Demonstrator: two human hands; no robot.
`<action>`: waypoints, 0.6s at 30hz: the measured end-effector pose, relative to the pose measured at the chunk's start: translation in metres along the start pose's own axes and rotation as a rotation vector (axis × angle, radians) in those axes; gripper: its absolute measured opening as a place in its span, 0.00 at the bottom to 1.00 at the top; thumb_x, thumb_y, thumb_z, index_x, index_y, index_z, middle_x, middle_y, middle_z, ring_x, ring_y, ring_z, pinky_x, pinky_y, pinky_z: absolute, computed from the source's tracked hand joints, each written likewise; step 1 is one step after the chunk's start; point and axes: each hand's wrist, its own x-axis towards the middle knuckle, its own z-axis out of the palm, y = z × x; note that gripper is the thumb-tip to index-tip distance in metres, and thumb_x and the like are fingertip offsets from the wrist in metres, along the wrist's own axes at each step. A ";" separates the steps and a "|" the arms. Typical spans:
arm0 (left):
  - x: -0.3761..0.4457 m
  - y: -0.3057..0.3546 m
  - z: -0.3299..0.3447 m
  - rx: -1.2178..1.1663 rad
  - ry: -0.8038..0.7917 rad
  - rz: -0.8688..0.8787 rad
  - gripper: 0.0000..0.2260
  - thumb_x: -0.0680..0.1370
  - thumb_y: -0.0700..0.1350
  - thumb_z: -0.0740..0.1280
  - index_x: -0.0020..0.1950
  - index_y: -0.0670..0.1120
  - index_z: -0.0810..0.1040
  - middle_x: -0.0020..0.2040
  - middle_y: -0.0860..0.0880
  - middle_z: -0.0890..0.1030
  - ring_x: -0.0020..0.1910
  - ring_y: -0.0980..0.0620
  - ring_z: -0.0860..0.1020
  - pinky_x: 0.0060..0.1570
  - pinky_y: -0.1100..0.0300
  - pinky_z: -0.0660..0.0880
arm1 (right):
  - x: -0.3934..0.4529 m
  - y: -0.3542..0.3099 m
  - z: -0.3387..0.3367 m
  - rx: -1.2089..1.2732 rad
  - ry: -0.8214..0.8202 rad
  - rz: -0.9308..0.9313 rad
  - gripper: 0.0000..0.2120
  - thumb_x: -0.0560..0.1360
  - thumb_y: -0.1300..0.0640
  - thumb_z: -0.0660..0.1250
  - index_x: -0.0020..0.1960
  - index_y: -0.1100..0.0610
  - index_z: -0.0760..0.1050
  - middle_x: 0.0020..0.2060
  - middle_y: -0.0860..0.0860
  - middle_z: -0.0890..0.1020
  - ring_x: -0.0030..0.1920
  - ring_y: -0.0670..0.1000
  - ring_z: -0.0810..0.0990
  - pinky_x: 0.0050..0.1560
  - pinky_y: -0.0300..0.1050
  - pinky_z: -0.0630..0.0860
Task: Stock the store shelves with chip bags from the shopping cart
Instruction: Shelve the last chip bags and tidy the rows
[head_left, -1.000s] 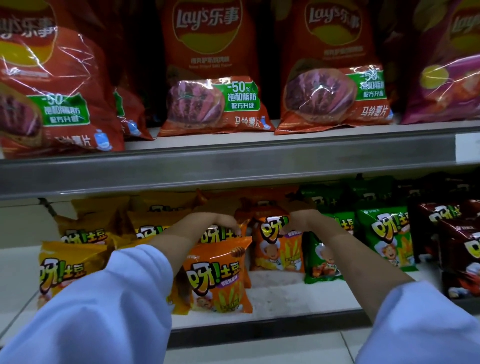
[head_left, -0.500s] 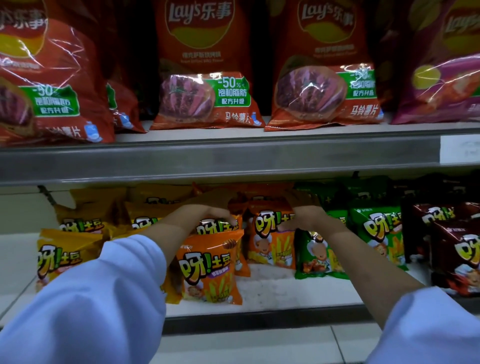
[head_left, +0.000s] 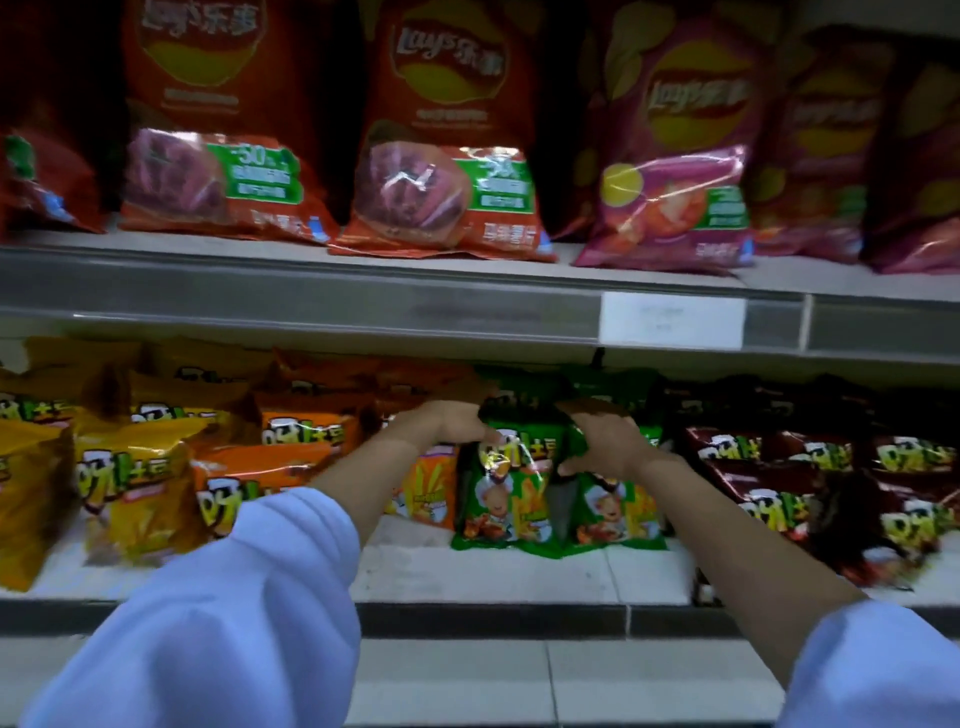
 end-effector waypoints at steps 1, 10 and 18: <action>0.004 0.008 0.005 0.025 0.043 0.026 0.30 0.78 0.56 0.65 0.74 0.42 0.64 0.74 0.42 0.66 0.71 0.44 0.66 0.58 0.60 0.66 | -0.003 0.013 0.001 -0.016 -0.024 0.010 0.45 0.71 0.41 0.72 0.79 0.50 0.51 0.76 0.53 0.61 0.75 0.54 0.59 0.71 0.48 0.60; 0.048 0.052 0.034 0.366 0.111 0.088 0.41 0.71 0.57 0.73 0.76 0.43 0.58 0.72 0.40 0.64 0.72 0.43 0.62 0.71 0.47 0.57 | 0.010 0.075 -0.001 0.000 -0.061 0.002 0.53 0.66 0.46 0.78 0.79 0.50 0.47 0.76 0.55 0.59 0.75 0.57 0.58 0.72 0.53 0.61; 0.067 0.051 0.042 0.443 0.151 0.079 0.44 0.71 0.54 0.74 0.78 0.44 0.51 0.76 0.38 0.54 0.76 0.39 0.52 0.74 0.44 0.46 | 0.023 0.089 0.017 0.052 -0.072 0.034 0.47 0.69 0.48 0.76 0.78 0.54 0.51 0.74 0.58 0.61 0.74 0.60 0.58 0.71 0.55 0.62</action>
